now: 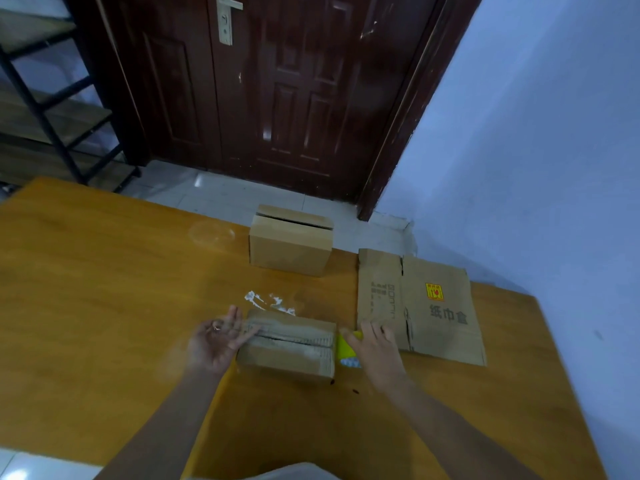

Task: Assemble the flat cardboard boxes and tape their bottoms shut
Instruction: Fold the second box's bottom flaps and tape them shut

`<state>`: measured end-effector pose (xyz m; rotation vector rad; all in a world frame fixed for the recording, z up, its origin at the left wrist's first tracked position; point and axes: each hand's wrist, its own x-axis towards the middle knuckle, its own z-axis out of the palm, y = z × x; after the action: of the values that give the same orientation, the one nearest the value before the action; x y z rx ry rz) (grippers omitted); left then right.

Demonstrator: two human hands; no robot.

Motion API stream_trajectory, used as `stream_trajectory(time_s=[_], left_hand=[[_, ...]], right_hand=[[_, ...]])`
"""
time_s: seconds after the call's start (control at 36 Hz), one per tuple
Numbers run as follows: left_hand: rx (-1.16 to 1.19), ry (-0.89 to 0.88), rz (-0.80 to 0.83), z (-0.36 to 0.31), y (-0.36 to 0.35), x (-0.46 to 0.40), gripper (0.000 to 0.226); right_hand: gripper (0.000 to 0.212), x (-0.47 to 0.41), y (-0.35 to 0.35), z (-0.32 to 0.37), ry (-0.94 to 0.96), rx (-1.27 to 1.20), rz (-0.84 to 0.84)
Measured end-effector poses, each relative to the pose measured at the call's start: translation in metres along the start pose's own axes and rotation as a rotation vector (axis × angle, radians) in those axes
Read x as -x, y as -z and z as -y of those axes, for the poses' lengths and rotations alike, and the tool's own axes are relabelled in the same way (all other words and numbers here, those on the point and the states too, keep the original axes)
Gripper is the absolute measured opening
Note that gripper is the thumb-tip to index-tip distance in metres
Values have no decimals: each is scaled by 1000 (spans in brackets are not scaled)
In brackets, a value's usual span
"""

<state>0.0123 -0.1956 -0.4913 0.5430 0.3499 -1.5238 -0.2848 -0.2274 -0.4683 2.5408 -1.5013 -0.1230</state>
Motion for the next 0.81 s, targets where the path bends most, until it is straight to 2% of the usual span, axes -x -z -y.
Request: stream_trajectory(time_s=[0.11,0.19,0.28,0.33,0.42,0.53,0.67,0.81], left_hand=[[-136,-6,-43,2,-8,2,38],[-238,-53,-29,2,-13,-1,57],[-346,-81,0,3,-25,5,48],[-475,-128,-7,2,-32,9,37],[-742,-232,-3,-5,-37,16,36],[-1026,-363,-118,-19,-34,21,26],[-1189,-383,-92,-27,-26,24,23],[-1250,-431,-146,-22,-16,21,21]], right_hand=[[97,-1,-3,-1,-26,-25,26],[96,-2,-4,0,-45,-25,39],[93,-4,-4,1,-58,-27,59],[94,-4,-4,1,-64,-42,83],[95,-3,-3,0,-82,-57,104],[94,-2,-3,-1,-82,-58,133],[95,-3,-3,0,-82,-80,167],[94,-2,0,-1,-85,-83,180]])
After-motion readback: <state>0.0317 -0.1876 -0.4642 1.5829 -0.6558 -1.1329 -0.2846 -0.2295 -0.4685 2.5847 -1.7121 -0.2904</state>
